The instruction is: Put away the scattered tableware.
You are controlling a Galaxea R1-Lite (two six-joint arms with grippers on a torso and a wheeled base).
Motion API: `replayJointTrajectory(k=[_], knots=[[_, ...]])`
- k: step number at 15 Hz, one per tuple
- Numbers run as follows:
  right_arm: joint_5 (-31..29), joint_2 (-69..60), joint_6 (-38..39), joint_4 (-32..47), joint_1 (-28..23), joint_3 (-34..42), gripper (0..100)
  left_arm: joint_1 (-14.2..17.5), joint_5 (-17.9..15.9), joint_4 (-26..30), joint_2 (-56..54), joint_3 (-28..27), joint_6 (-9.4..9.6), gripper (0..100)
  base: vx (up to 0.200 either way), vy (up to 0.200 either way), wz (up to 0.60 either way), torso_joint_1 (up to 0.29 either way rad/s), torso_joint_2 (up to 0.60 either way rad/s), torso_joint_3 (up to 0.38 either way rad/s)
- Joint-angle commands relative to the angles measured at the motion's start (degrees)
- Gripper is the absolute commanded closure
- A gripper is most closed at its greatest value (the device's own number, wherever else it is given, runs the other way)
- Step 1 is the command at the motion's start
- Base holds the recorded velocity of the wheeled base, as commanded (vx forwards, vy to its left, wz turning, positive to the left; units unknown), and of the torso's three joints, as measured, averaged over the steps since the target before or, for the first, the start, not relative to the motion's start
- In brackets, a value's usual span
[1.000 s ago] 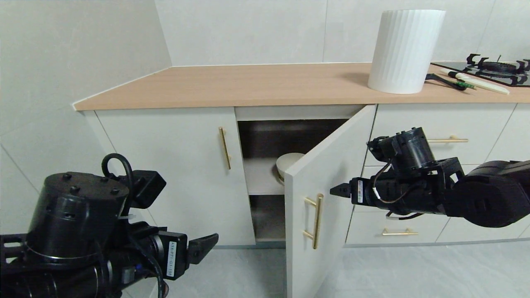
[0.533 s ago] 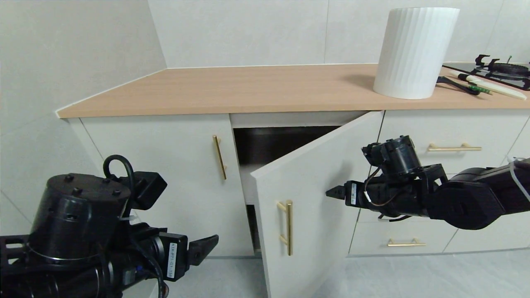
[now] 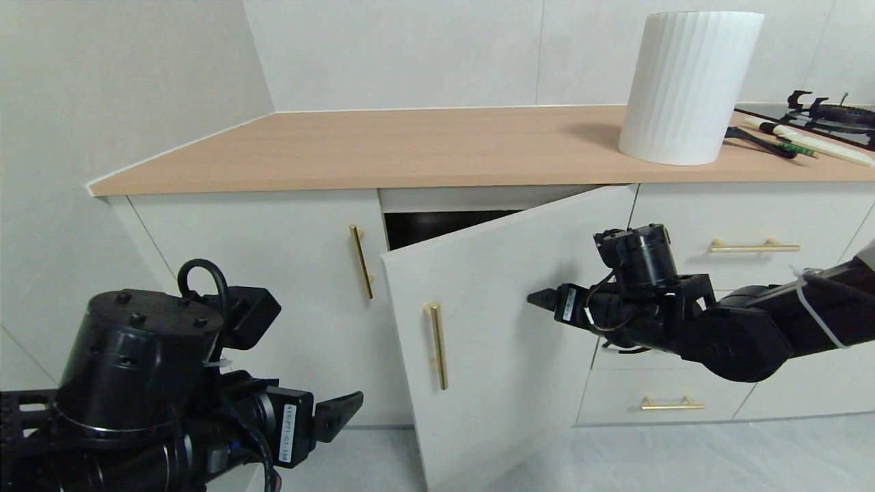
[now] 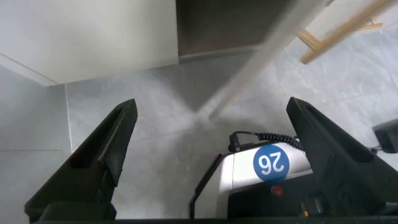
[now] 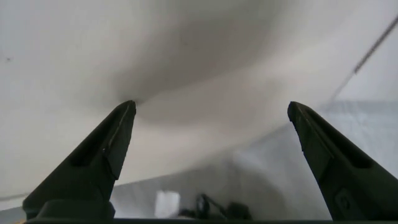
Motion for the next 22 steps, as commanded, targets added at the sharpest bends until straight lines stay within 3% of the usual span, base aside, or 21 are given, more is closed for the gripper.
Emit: replayJointTrajectory(k=[1, 7, 22], knots=[[-2.32, 2.9, 1.17, -1.79, -0.11, -1.54, 0, 0.0, 0.03, -0.02, 0.09, -0.01, -0.02, 0, 0.0, 0.0, 0.0, 0.0, 0.0, 0.0], [-9.53, 8.18, 2.4, -9.79, -1.61, -4.96, 0, 0.0, 0.03, -0.02, 0.09, -0.01, -0.02, 0, 0.0, 0.0, 0.0, 0.0, 0.0, 0.0], [-20.16, 14.68, 2.31, -12.52, -2.84, -12.08, 0, 0.0, 0.03, -0.1, 0.17, -0.01, -0.02, 0, 0.0, 0.0, 0.0, 0.0, 0.0, 0.0]])
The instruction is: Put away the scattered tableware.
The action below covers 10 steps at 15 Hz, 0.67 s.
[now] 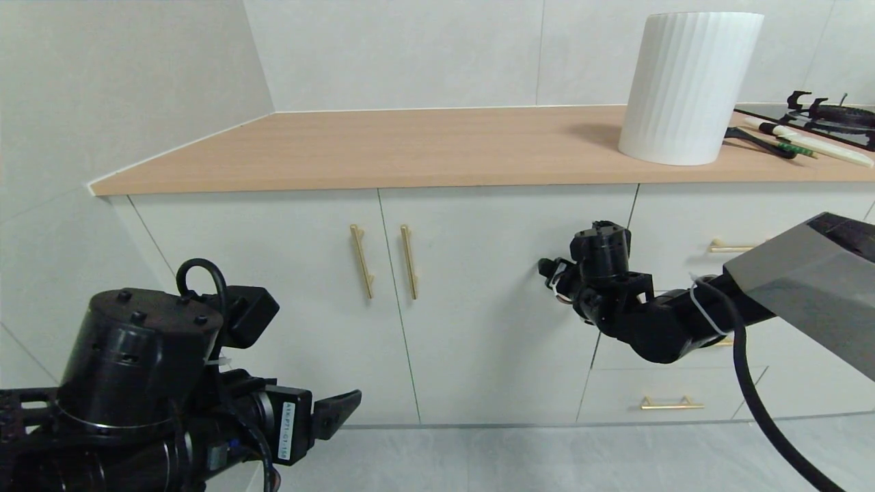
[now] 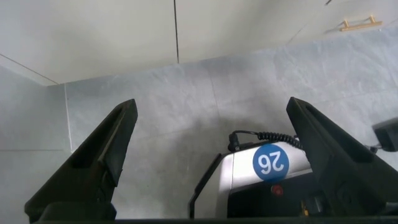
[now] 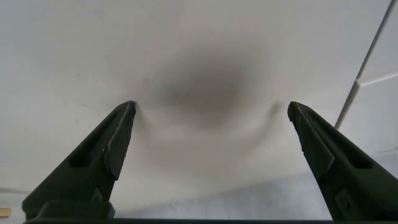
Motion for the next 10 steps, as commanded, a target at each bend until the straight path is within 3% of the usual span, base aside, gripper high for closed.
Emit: replayJointTrajectory(k=[1, 2, 5, 7, 10], knots=[[0.64, -1.45, 0.33, 0.67, 0.14, 1.25, 0, -0.02, -0.01, -0.02, 0.06, -0.03, -0.02, 0, 0.0, 0.0, 0.0, 0.0, 0.0, 0.0], [4.34, -4.79, 1.74, 1.46, 0.67, 4.76, 0, -0.02, -0.01, -0.02, -0.02, -0.03, -0.02, 0, 0.0, 0.0, 0.0, 0.0, 0.0, 0.0], [25.96, -18.15, 1.21, 1.46, 1.11, 19.26, 0, -0.02, -0.01, -0.02, -0.02, -0.03, -0.02, 0, 0.0, 0.0, 0.0, 0.0, 0.0, 0.0], [33.08, -23.07, -2.39, 3.75, 0.14, 23.04, 0, -0.02, -0.01, -0.02, -0.02, -0.03, -0.02, 0, 0.0, 0.0, 0.0, 0.0, 0.0, 0.0], [32.64, -24.39, -4.06, 4.8, 0.05, 23.31, 0, 0.07, 0.08, -0.02, -0.55, -0.03, -0.02, 0, 0.0, 0.0, 0.0, 0.0, 0.0, 0.0]])
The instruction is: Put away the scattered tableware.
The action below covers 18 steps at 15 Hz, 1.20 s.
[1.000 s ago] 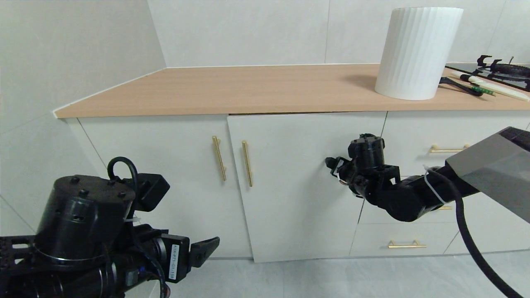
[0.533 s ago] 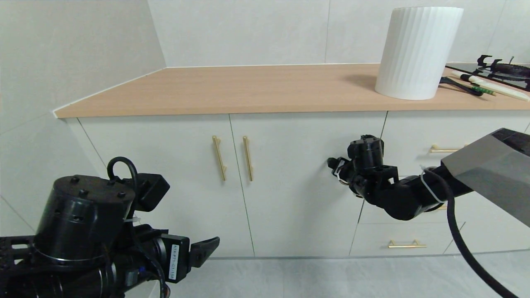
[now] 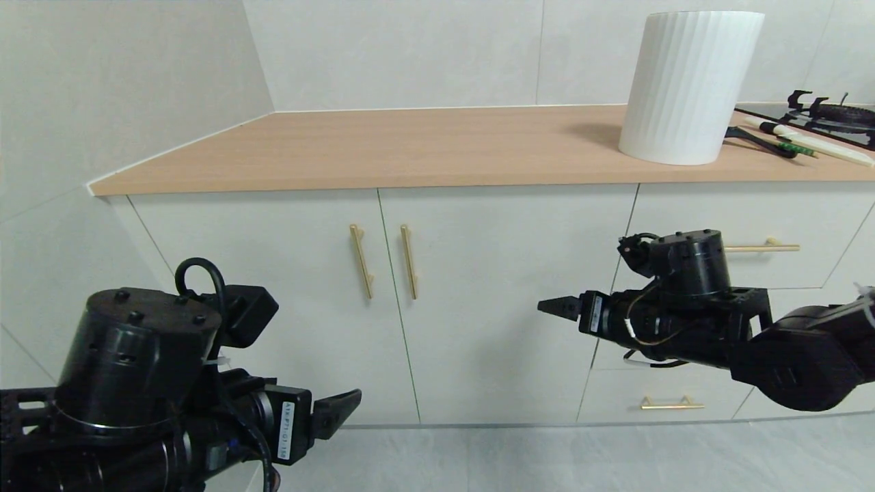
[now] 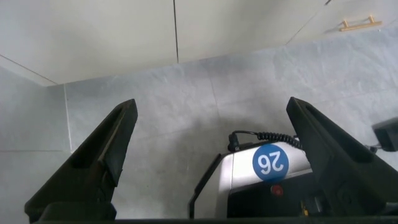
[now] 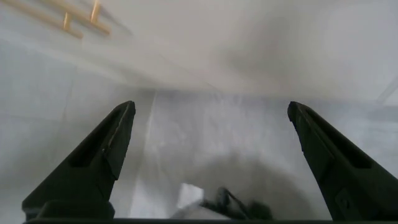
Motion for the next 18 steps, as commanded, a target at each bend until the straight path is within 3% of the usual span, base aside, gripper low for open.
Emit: replayJointTrajectory(k=[1, 4, 7, 9, 10, 12, 14, 16, 18], knots=[[-1.05, -4.08, -0.24, 0.0, -0.14, 0.75, 0, 0.23, 0.86, -0.11, -1.02, -0.34, -0.02, 0, 0.0, 0.0, 0.0, 0.0, 0.0, 0.0], [-6.05, -10.23, -6.48, 0.0, -0.32, 3.92, 0, 1.99, 2.53, -0.19, -5.94, 0.1, 0.07, 0, 0.0, 0.0, 0.0, 0.0, 0.0, 0.0], [-9.75, -18.4, -7.53, 0.0, -0.58, 8.31, 0, 6.56, 3.15, -0.19, -12.71, 0.19, 1.3, 0, 0.0, 0.0, 0.0, 0.0, 0.0, 0.0], [-16.78, -25.61, -9.2, -0.71, -0.58, 14.29, 0, 8.49, 4.38, -0.02, -19.92, 0.89, 2.01, 0, 0.0, 0.0, 0.0, 0.0, 0.0, 0.0], [-22.23, -34.84, -11.93, -1.32, -0.58, 19.74, 0, 9.99, 4.38, 0.33, -27.21, 3.09, 4.91, 0, 0.0, 0.0, 0.0, 0.0, 0.0, 0.0], [-23.19, -49.61, -17.82, -0.97, -0.76, 24.22, 0, 14.21, 4.2, 0.42, -37.06, 7.75, 12.55, 0, 0.0, 0.0, 0.0, 0.0, 0.0, 0.0], [-23.28, -61.91, -23.88, 3.42, -6.21, 24.4, 0, 16.31, 3.85, 0.51, -47.6, 11.26, 18.09, 0, 0.0, 0.0, 0.0, 0.0, 0.0, 0.0], [-22.58, -73.42, -31.53, 10.46, -13.85, 24.57, 0, 19.74, 4.03, 2.09, -54.2, 12.41, 22.31, 0, 0.0, 0.0, 0.0, 0.0, 0.0, 0.0], [-22.49, -85.03, -37.15, 17.75, -17.72, 24.66, 0, 22.99, 4.03, 5.25, -59.73, 12.67, 26.26, 0, 0.0, 0.0, 0.0, 0.0, 0.0, 0.0]])
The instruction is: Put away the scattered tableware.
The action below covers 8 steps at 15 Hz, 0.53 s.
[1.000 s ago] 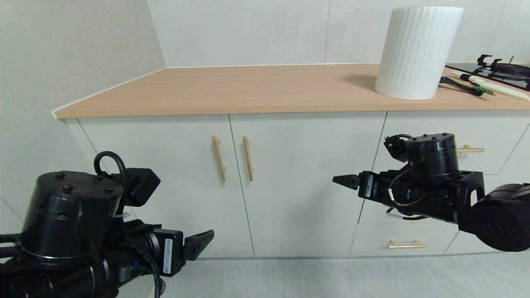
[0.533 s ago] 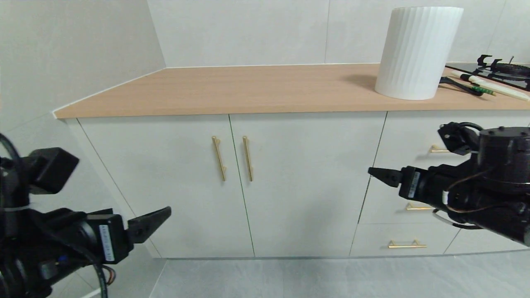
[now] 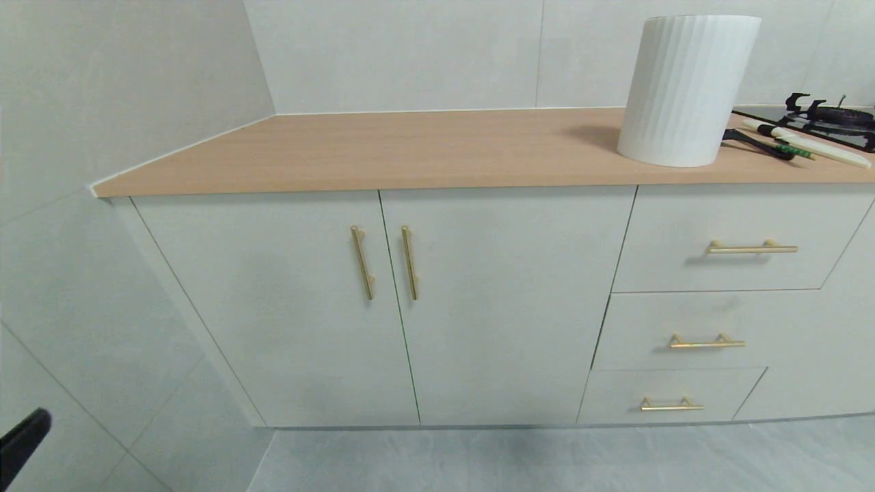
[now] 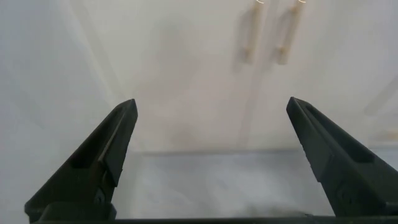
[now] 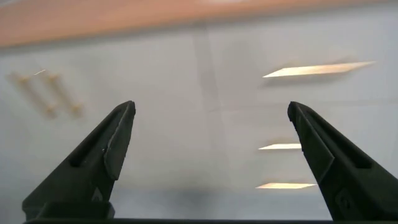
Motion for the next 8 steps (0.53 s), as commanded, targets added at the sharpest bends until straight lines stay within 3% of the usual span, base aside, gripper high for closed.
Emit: replayJointTrajectory(k=[1, 2, 5, 8], knots=[[-0.43, -26.22, -11.09, 11.48, -9.45, 2.0, 0, 5.73, -0.07, 3.51, -13.06, 1.63, 4.54, 0, 0.0, 0.0, 0.0, 0.0, 0.0, 0.0], [-0.52, -31.4, -14.51, 14.11, -11.38, 2.26, 0, 6.61, -0.07, 4.91, -15.35, 1.63, 5.07, 0, 0.0, 0.0, 0.0, 0.0, 0.0, 0.0], [1.15, -40.98, -15.48, 18.95, -17.89, 2.26, 0, 8.54, -0.25, 8.08, -21.24, 2.33, 6.04, 0, 0.0, 0.0, 0.0, 0.0, 0.0, 0.0], [0.89, -40.98, -12.84, 18.86, -17.89, 5.43, 0, 9.78, -1.21, 7.11, -23.17, 6.11, 5.42, 0, 0.0, 0.0, 0.0, 0.0, 0.0, 0.0]])
